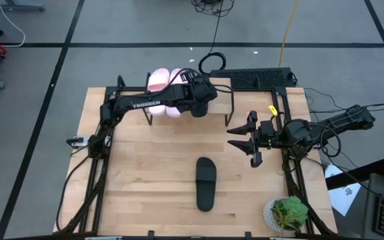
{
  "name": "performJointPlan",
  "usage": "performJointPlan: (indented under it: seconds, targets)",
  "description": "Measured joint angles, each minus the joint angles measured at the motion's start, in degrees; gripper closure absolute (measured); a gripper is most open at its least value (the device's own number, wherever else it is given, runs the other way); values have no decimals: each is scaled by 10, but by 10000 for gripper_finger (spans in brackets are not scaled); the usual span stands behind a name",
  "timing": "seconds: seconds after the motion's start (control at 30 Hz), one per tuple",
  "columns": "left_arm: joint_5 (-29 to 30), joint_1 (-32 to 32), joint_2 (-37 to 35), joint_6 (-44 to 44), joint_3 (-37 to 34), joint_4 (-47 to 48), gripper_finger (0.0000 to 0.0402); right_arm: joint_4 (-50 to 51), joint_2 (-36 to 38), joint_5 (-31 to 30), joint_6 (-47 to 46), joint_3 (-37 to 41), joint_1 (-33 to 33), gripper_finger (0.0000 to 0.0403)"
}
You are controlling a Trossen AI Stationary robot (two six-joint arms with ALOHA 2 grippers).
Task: Pick and place slides into the shelf
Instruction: Put the left black slide on the shelf
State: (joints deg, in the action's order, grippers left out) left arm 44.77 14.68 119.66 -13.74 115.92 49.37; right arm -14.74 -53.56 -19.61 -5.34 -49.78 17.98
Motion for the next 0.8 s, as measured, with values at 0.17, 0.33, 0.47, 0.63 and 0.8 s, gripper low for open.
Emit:
performJointPlan:
  seconds: [0.17, 0.33, 0.47, 0.63, 0.8]
  targets:
    - [-11, 3, 0, -1, 0, -1, 402, 0, 0, -2, 5, 0, -3, 248]
    - [-25, 5, 0, 7, 0, -3, 401, 0, 0, -1, 7, 0, -4, 248]
    - [-27, 6, 0, 21, 0, -5, 401, 0, 0, -1, 6, 0, -4, 248]
    - [-29, 9, 0, 26, 0, -6, 401, 0, 0, -1, 5, 0, -4, 248]
    - [-35, 10, 0, 33, 0, -6, 401, 0, 0, -1, 5, 0, -4, 248]
